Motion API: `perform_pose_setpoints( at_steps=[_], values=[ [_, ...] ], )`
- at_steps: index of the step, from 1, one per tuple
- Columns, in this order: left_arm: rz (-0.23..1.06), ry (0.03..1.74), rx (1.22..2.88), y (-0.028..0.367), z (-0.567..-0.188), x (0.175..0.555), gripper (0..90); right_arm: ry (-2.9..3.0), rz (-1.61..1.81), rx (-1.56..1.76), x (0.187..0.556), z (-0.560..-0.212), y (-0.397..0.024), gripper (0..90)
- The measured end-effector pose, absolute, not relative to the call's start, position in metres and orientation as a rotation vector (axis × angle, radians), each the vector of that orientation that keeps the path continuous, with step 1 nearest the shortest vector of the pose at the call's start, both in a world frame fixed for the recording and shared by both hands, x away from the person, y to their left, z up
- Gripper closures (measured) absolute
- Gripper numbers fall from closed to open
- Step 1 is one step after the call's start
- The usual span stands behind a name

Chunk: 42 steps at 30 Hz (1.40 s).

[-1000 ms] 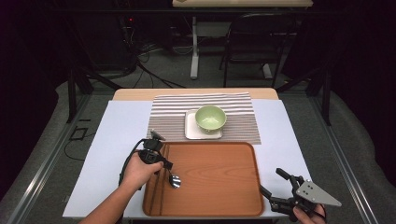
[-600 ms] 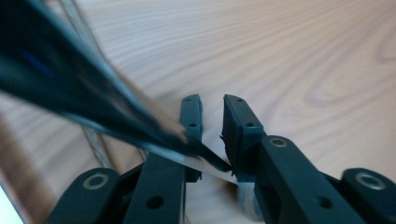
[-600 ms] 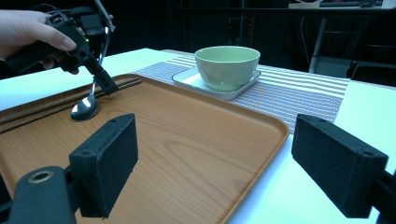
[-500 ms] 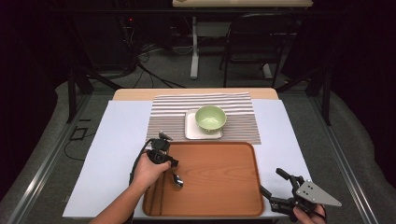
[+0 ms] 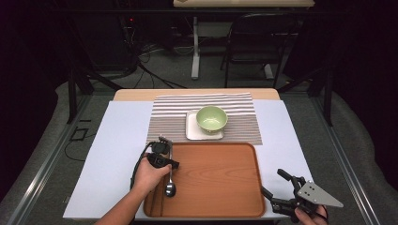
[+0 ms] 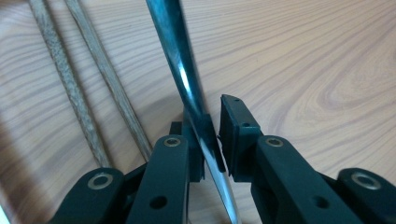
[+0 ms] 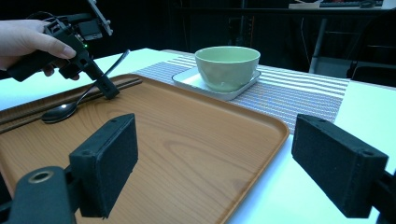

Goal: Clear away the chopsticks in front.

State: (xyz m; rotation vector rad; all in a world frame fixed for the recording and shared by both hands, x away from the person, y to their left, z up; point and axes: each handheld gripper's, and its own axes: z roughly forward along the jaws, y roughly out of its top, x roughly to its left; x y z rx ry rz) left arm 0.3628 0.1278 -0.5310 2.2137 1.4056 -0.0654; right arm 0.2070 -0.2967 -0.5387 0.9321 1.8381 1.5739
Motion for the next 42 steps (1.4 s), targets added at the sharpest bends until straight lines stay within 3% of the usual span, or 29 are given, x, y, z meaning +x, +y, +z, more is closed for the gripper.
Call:
perform_pose_setpoints(
  at_steps=[42],
  values=[
    [-0.028,1.389,1.980,0.140,-0.547,0.405,79.8,1.849,1.573,0.934,0.208,-0.540,-0.297,14.1]
  ],
)
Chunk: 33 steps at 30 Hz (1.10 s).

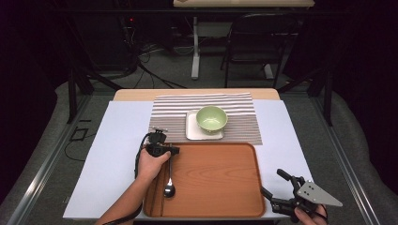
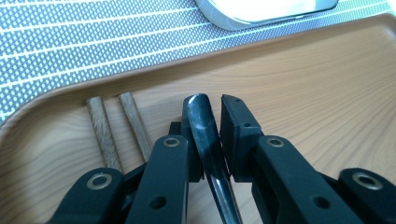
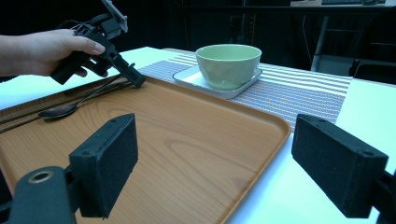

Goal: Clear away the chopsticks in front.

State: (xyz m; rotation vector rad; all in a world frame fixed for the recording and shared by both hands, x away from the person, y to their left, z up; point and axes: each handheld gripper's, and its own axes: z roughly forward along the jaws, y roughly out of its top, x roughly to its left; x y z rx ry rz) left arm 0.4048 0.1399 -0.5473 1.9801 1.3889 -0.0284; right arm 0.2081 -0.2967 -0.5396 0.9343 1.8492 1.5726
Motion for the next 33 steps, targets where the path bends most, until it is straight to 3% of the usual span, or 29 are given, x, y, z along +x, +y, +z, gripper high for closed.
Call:
perform_pose_setpoints(
  at_steps=[33],
  values=[
    [-0.009,1.361,1.919,0.142,-0.549,0.425,80.1,1.856,1.576,0.934,0.208,-0.540,-0.297,14.2]
  ],
)
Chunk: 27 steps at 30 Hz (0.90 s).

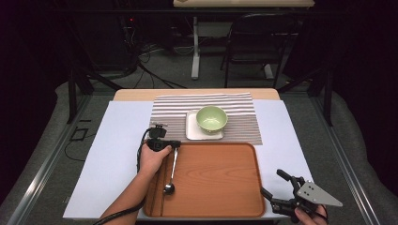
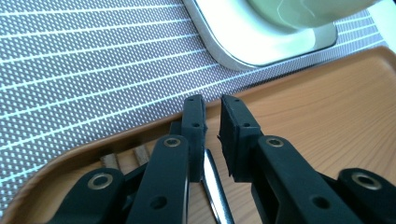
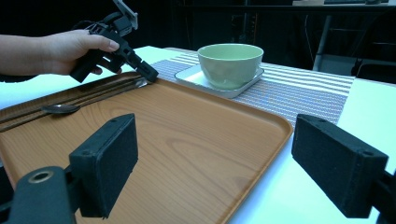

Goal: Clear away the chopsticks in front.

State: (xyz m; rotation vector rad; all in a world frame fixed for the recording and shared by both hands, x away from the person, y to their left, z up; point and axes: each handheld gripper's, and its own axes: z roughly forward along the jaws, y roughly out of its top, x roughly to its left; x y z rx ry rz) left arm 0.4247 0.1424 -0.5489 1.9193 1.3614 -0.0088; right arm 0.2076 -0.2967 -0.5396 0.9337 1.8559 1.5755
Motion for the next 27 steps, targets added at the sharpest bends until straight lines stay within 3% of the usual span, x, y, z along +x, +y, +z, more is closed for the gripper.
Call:
perform_pose_setpoints(
  at_steps=[17,27],
  values=[
    [0.009,1.364,1.907,0.142,-0.543,0.423,76.3,1.855,1.575,0.933,0.208,-0.540,-0.297,14.2],
    [0.021,1.341,1.862,0.140,-0.535,0.420,61.3,1.855,1.573,0.933,0.208,-0.540,-0.297,14.1]
  ],
)
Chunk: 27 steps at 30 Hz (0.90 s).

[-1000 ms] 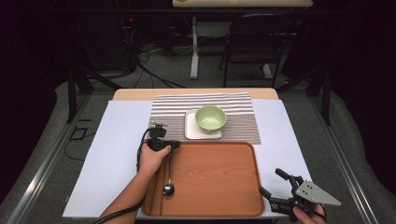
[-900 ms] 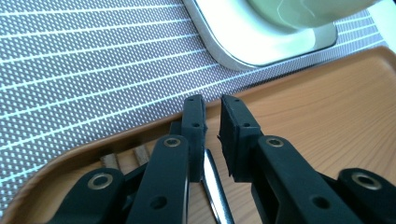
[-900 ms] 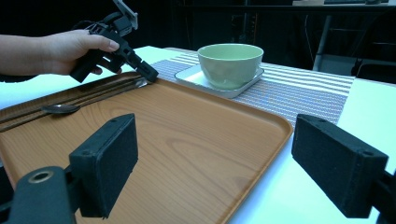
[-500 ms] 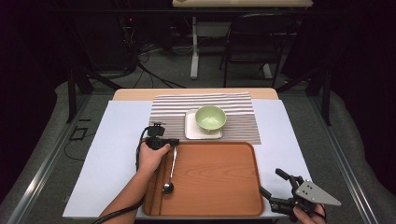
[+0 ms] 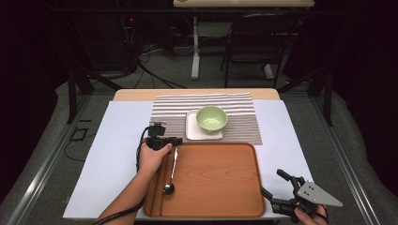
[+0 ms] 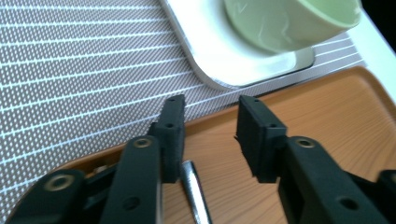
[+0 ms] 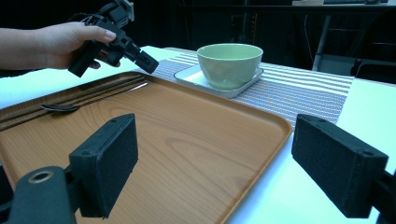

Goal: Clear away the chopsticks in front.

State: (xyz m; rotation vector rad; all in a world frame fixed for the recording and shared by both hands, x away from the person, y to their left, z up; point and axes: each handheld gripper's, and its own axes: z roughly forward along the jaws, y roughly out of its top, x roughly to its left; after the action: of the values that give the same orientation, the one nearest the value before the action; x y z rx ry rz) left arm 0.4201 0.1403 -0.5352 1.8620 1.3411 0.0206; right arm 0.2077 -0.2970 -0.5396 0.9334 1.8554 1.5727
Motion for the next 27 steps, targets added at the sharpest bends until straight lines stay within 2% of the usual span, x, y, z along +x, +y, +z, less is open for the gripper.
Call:
perform_pose_setpoints(
  at_steps=[3,14,27],
  values=[
    [0.042,1.331,1.850,0.139,-0.532,0.419,55.6,1.855,1.574,0.933,0.208,-0.540,-0.297,14.2],
    [0.098,1.334,1.839,0.140,-0.517,0.418,46.1,1.853,1.573,0.934,0.208,-0.540,-0.297,14.1],
    [0.126,1.334,1.834,0.140,-0.498,0.422,44.2,1.854,1.573,0.938,0.208,-0.540,-0.297,14.2]
  ],
)
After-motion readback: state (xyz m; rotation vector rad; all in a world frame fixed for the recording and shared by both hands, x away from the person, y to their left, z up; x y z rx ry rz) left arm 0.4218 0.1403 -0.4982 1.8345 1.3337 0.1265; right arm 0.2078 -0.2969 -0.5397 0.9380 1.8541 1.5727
